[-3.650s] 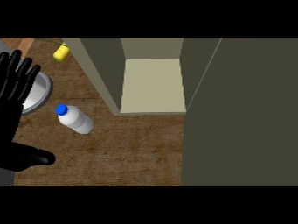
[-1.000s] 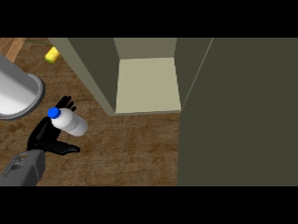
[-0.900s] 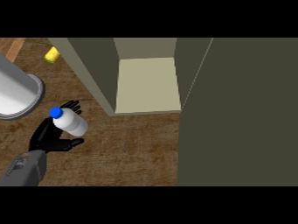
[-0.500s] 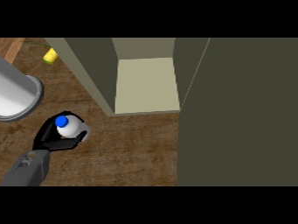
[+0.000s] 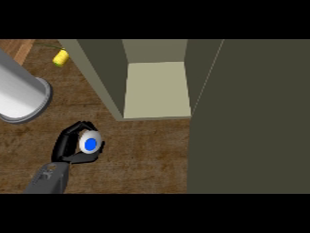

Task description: Pick up the bottled water, place it into the cabinet and close the cabinet

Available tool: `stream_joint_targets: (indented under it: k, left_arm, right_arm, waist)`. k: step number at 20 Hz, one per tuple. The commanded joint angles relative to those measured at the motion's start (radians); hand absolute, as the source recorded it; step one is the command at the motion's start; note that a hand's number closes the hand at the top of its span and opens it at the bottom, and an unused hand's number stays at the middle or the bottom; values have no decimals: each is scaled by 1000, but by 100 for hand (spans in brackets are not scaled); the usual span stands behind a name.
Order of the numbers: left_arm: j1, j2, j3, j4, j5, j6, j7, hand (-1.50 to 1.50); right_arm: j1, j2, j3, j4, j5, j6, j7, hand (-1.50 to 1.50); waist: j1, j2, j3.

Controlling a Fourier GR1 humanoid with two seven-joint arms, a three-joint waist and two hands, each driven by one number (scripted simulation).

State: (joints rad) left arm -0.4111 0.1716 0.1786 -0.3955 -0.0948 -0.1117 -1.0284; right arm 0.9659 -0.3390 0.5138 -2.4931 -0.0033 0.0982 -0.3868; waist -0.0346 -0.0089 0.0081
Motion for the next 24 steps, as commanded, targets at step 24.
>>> stream_joint_targets:
  k: [24]
  left_arm:
    - [-33, -171, -502, -423, 399, 361, 455, 150]
  right_arm:
    - [111, -108, -8, -126, -17, -52, -62, -150]
  waist:
    - [2, 3, -9]
